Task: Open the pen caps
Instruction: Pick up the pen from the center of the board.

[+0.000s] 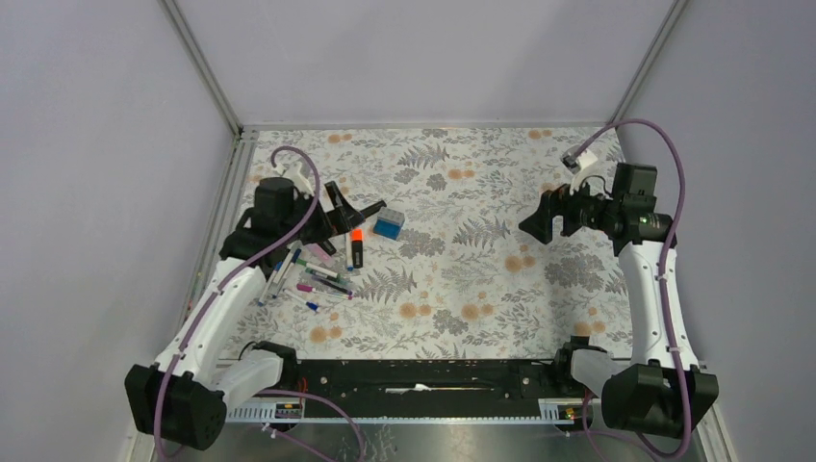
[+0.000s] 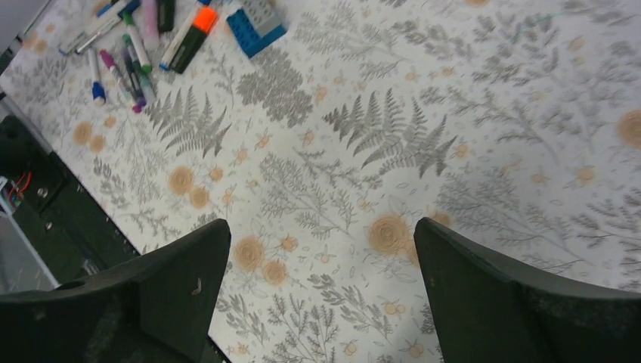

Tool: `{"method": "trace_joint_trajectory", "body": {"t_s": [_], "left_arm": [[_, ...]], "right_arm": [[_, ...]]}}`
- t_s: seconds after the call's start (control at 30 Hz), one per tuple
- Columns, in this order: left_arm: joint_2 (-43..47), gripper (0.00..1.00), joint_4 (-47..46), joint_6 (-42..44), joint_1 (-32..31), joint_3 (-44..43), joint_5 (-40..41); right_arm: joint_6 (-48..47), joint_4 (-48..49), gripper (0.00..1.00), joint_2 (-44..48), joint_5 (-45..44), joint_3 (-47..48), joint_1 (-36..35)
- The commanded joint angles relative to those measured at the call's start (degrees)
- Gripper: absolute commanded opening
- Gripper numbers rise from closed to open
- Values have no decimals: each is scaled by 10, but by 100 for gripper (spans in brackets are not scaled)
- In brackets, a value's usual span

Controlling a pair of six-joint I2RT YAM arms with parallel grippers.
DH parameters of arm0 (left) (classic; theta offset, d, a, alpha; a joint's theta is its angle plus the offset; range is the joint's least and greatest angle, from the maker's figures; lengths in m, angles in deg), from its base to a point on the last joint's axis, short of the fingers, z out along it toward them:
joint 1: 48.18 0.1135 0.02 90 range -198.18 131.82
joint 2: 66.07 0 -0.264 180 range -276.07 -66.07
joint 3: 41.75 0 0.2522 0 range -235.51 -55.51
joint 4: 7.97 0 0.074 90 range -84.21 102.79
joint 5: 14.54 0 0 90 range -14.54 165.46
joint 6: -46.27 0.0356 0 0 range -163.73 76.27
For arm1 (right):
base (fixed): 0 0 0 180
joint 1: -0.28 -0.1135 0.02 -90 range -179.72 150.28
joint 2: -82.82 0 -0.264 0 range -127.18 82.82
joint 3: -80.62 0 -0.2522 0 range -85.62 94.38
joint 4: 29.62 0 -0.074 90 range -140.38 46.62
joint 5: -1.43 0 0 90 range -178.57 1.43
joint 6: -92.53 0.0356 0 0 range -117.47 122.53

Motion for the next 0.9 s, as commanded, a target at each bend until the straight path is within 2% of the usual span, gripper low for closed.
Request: {"method": "trace_joint_trajectory", "body": {"t_s": [0.0,0.13,0.23,0.3,0.43,0.67,0.87], "left_arm": [[-26,99,-13,-25,-43,35,147],[-54,99,-74,-39,-57,77,181],[-119,98,-65,18,-73,46,186],[-156,97,-51,50,-93,14,219],[-214,92,-51,76,-118,-15,232],[-282,81,-32,78,-133,-64,291],[-319,68,-30,97,-134,-92,291]], "right_arm": [[-58,1,98,5,66,-63,0],[-59,56,98,-19,107,-111,0],[-95,81,99,-44,148,-144,-1],[-104,95,98,-55,154,-158,0],[-107,125,98,-68,149,-176,-1],[-134,104,98,-104,131,-156,0],[-143,98,98,-113,121,-154,0]]}}
